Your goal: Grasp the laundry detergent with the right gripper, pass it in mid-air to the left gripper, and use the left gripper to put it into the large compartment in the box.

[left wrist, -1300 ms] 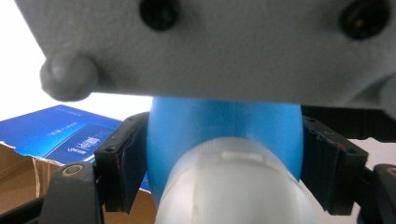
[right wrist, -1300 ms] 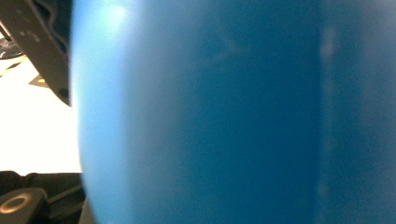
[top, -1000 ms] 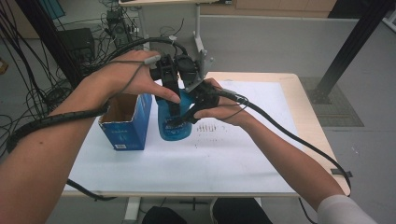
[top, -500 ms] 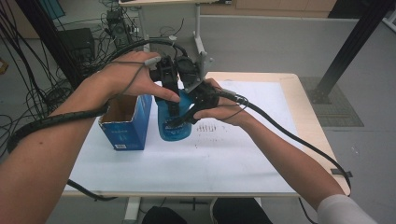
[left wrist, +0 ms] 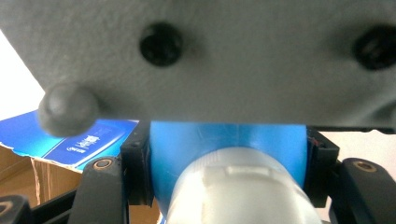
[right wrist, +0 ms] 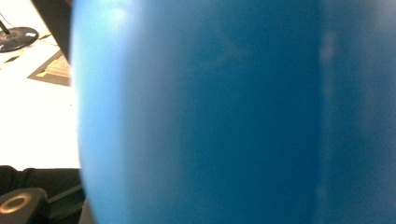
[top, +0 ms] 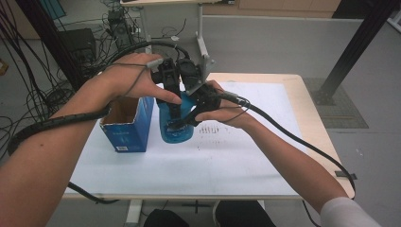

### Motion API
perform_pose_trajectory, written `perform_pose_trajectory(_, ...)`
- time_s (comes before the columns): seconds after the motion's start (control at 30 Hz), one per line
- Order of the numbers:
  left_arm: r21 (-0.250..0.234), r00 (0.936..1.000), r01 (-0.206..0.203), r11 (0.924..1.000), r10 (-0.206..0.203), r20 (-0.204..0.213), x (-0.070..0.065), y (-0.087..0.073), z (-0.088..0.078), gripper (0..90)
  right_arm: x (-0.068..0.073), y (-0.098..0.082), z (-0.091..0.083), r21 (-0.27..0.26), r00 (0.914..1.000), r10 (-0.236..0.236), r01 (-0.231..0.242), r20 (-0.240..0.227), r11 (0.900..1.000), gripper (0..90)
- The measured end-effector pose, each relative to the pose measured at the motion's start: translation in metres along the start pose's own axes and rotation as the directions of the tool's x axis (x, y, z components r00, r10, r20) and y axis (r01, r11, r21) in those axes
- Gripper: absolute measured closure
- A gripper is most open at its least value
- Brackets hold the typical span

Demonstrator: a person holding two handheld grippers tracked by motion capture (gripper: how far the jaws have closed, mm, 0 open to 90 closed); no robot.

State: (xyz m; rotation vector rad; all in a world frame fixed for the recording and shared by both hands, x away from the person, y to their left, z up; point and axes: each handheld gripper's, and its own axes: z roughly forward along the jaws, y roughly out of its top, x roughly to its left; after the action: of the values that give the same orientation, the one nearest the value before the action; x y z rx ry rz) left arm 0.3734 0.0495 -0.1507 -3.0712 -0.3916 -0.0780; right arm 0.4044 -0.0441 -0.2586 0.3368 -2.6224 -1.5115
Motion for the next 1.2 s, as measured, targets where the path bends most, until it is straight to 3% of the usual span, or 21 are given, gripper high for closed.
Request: perform_pose_trajectory(1.2,0.000,1.0000,0.005,1.0000,-0.005,0.002,-0.0011,-0.0024,0.0011,38.0,0.0010,0.0002,0.0026,0.001,1.0000,-0.001,0.001,-0.006,1.000,43.6)
